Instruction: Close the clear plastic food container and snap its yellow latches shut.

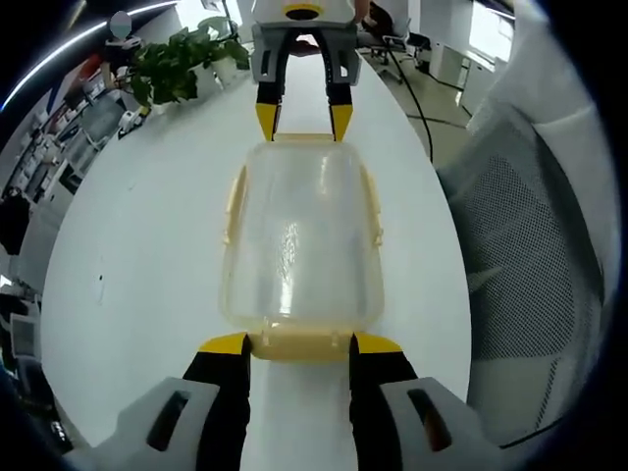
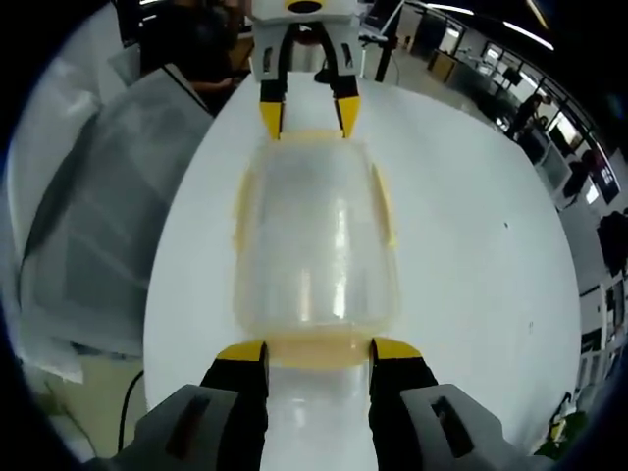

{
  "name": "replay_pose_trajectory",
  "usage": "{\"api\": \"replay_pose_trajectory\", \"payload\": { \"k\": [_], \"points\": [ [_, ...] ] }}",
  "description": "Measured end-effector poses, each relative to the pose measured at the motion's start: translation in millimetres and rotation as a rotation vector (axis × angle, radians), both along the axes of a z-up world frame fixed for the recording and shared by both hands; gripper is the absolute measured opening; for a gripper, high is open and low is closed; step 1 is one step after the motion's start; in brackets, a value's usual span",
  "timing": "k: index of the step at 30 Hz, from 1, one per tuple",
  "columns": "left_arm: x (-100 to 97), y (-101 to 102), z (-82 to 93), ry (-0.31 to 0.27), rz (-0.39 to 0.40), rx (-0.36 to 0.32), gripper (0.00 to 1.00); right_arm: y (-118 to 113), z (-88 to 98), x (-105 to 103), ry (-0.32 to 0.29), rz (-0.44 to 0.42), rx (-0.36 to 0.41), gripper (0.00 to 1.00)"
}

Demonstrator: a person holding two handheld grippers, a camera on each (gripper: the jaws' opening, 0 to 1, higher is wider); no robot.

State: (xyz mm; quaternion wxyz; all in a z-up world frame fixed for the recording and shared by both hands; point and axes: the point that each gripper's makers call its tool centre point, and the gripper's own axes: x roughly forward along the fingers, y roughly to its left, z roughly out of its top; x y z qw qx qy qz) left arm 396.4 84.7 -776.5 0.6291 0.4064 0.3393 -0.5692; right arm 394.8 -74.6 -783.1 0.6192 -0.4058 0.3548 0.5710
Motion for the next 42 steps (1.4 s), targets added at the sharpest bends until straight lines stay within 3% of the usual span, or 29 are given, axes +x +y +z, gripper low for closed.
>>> {"api": "replay_pose_trajectory", "payload": {
  "k": [42],
  "points": [
    [4.7,-63.5,-6.0,0.022,-0.028,-0.022,0.38,-64.2,-7.4,2.5,0.023,-0.019,-0.029,0.38]
  ]
}}
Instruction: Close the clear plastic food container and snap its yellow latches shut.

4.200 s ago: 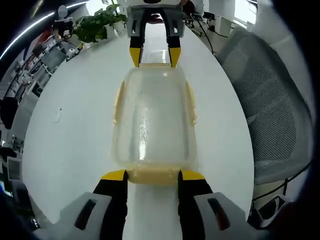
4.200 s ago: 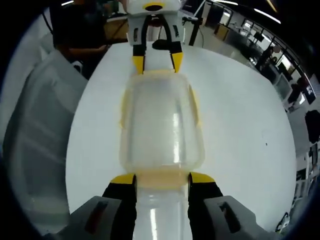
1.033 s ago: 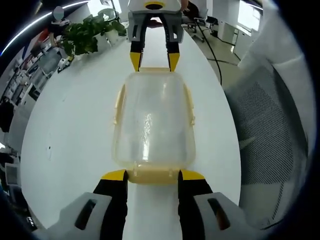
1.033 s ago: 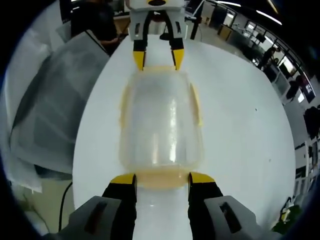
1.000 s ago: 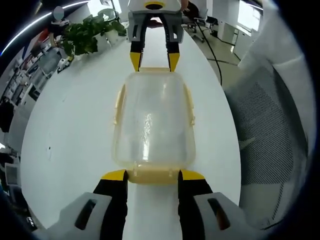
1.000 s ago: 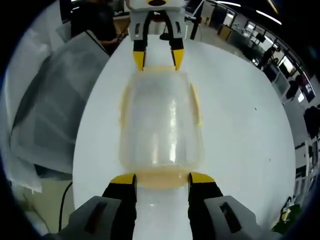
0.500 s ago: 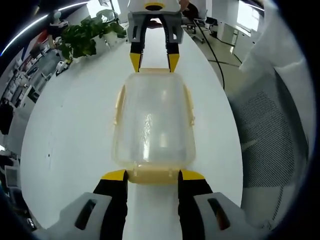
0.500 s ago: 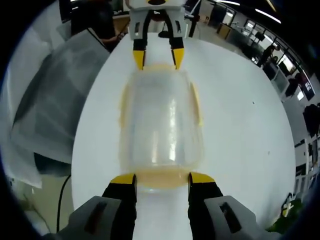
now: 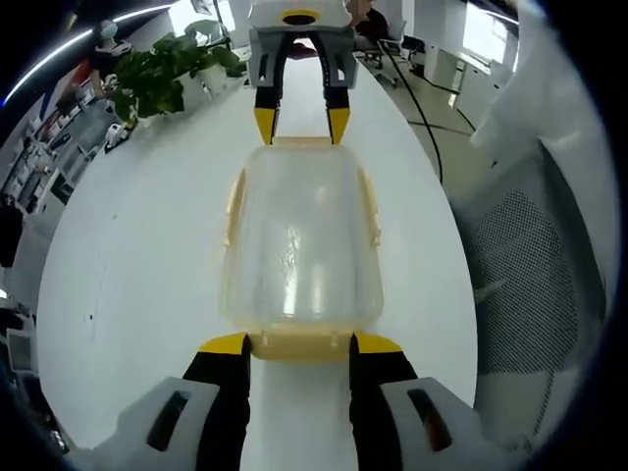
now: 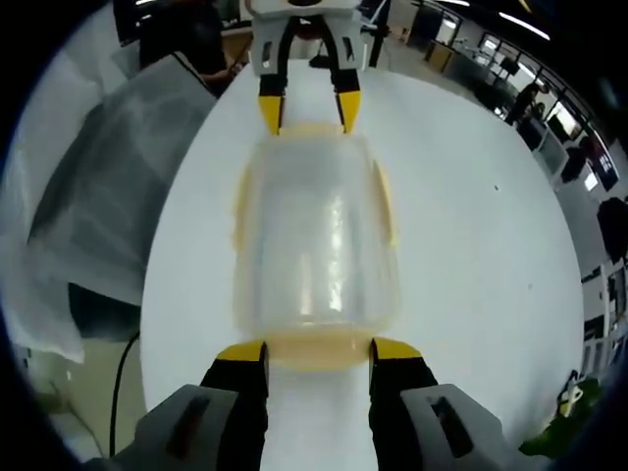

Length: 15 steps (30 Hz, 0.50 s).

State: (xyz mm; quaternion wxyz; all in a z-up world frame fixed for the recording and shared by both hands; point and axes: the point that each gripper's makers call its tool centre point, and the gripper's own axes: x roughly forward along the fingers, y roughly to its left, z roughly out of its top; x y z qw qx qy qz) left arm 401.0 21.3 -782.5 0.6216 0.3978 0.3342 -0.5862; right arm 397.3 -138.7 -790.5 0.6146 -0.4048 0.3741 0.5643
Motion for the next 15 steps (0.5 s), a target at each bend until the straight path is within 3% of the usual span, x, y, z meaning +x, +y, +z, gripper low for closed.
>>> {"api": "replay_pose_trajectory", "payload": {
  "k": [15],
  "points": [
    [-0.2,-7.5,-8.2,0.020,-0.017,0.004,0.38,-7.3,-8.0,-4.3,0.044,-0.026,0.000,0.38]
  ]
}}
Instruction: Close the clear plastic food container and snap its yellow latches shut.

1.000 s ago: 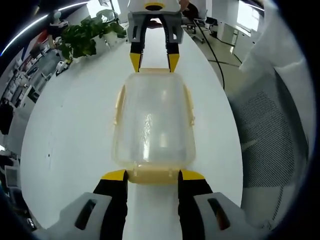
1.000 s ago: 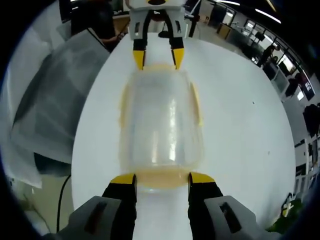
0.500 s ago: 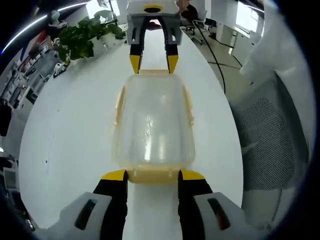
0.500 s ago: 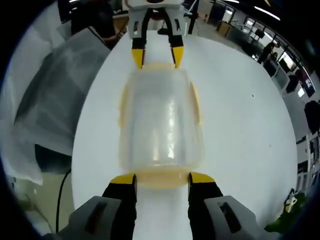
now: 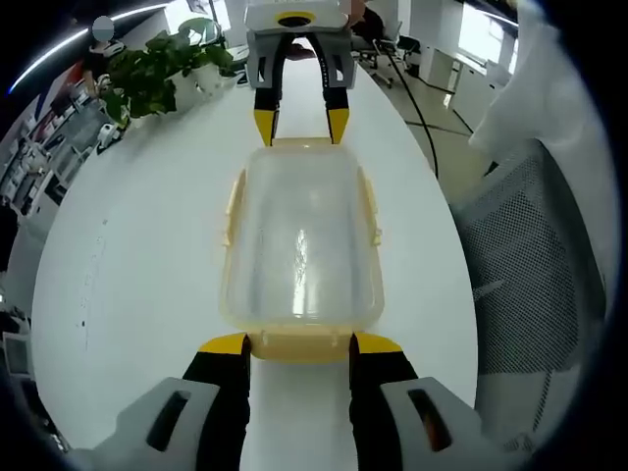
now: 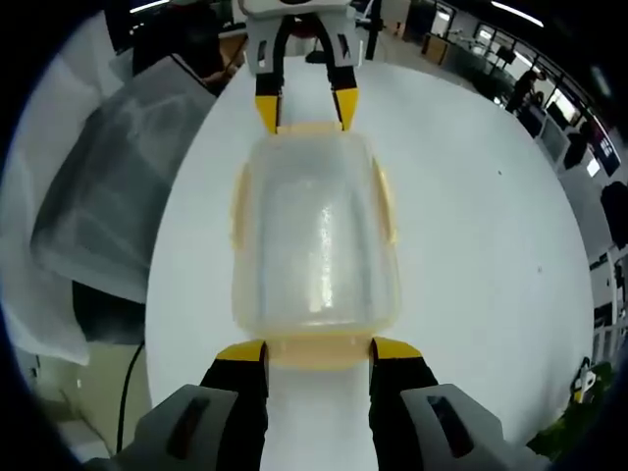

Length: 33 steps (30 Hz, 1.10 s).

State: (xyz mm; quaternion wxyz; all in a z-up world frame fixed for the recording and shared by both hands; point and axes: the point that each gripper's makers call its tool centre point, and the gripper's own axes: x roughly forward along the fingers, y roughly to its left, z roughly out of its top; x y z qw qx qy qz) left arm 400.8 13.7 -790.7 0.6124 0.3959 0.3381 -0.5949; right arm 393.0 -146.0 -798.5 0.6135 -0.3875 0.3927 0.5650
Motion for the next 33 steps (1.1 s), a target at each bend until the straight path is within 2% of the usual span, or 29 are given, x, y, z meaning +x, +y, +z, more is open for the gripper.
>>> {"api": "replay_pose_trajectory", "payload": {
  "k": [18,30,33],
  "points": [
    [1.6,1.0,-5.6,0.053,-0.004,-0.011,0.38,1.4,-1.8,0.3,0.052,-0.001,-0.001,0.38],
    [-0.2,2.4,-6.5,0.049,-0.008,-0.031,0.41,0.3,-2.6,-0.4,0.037,-0.002,0.001,0.40],
    [-2.1,7.5,-9.3,0.055,-0.007,-0.023,0.44,-2.1,-2.4,0.5,0.032,-0.020,-0.003,0.46]
  ]
}}
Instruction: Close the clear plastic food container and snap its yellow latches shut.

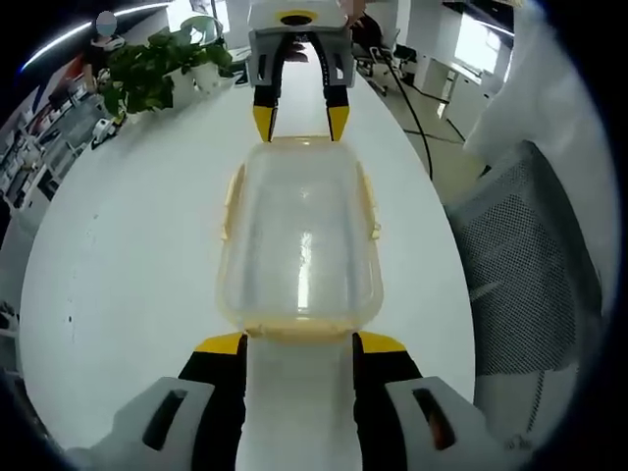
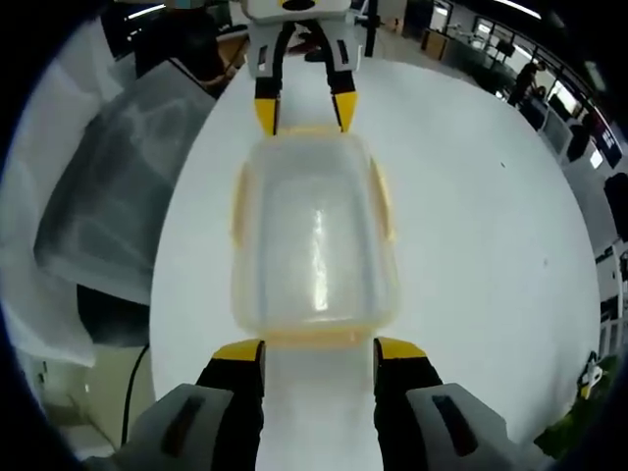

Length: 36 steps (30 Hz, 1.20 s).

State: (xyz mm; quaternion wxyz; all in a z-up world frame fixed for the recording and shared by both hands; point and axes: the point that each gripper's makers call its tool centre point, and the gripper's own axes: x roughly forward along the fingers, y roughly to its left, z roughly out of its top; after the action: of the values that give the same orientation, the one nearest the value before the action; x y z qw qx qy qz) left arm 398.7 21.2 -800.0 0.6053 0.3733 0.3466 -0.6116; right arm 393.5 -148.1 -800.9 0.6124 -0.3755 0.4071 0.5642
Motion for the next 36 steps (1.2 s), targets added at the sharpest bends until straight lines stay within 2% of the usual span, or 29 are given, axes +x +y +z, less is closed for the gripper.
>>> {"api": "replay_pose_trajectory", "payload": {
  "k": [8,11,15,17,24,27,28,30,31,33,36],
  "points": [
    [-3.8,6.2,3.6,0.023,0.058,-0.027,0.44,-5.5,5.0,-1.5,-0.007,-0.022,0.012,0.48],
    [-4.5,5.5,7.8,0.035,0.093,-0.051,0.44,-4.4,9.5,-2.9,0.009,-0.061,0.035,0.48],
    [-2.3,11.9,8.7,0.024,0.119,-0.038,0.43,-4.5,14.4,-2.4,0.016,-0.111,0.052,0.47],
    [-1.0,14.2,9.2,0.033,0.149,-0.042,0.42,-3.9,16.6,-3.1,0.033,-0.153,0.063,0.46],
    [1.1,10.2,17.4,0.093,0.282,-0.117,0.42,0.9,23.2,2.1,0.090,-0.334,0.113,0.45],
    [2.3,5.0,24.7,0.142,0.367,-0.174,0.45,-1.0,24.5,6.5,0.116,-0.438,0.112,0.38],
    [3.5,6.2,24.3,0.147,0.390,-0.171,0.47,-0.7,25.1,7.6,0.136,-0.498,0.119,0.38],
    [4.3,6.1,24.0,0.166,0.430,-0.176,0.49,3.7,28.1,11.2,0.170,-0.563,0.153,0.39],
    [3.1,5.7,23.7,0.191,0.467,-0.178,0.48,0.5,27.6,14.9,0.171,-0.608,0.140,0.38],
    [4.2,4.1,23.2,0.207,0.496,-0.189,0.47,-2.3,26.7,18.1,0.164,-0.631,0.123,0.35],
    [7.1,3.8,22.7,0.207,0.545,-0.193,0.45,-3.8,24.0,21.6,0.176,-0.710,0.122,0.35]
  ]
}}
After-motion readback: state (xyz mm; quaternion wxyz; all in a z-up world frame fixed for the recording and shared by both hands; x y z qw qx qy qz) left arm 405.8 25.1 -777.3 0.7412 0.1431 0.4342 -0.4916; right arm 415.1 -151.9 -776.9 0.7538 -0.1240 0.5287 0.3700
